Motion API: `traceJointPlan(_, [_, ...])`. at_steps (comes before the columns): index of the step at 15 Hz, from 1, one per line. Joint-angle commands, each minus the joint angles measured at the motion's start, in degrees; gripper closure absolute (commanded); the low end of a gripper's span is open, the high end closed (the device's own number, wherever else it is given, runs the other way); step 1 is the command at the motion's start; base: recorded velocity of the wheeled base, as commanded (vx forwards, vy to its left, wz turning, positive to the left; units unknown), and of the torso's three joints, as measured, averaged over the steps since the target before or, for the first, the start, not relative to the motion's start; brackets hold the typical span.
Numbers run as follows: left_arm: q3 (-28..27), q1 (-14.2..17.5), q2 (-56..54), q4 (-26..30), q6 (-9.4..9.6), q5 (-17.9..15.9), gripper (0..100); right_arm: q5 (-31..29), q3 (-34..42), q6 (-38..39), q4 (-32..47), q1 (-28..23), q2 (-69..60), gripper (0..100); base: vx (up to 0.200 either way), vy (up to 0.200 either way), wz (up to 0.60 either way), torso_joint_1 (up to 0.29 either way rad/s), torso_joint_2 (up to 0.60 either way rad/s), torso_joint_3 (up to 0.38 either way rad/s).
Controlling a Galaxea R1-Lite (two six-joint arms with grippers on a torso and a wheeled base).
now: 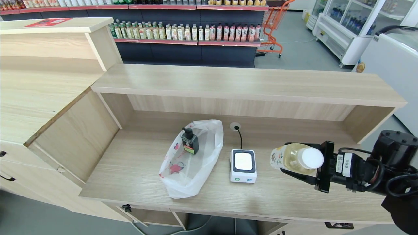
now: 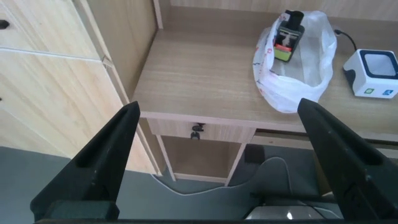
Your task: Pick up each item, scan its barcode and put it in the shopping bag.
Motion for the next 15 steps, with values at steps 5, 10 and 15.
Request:
traceJointPlan(5, [0.0,0.02,0.01,-0.01,-0.04,0.0,0,-0.17,-2.81,0.09,-1.9,-0.67,5.67,100,0.0,0.0,0.0,0.0,0.0,0.0])
traceJointPlan(10, [0.0,0.02,0.01,-0.01,-0.04,0.0,0,2.64,-3.95,0.09,-8.93,-0.67,12.26,100,0.0,0.0,0.0,0.0,0.0,0.0])
traceJointPlan(15, [0.0,0.02,0.01,-0.01,-0.04,0.0,0,12.04,-13.89,-0.09,-8.93,-2.69,20.61,100,0.0,0.0,0.0,0.0,0.0,0.0])
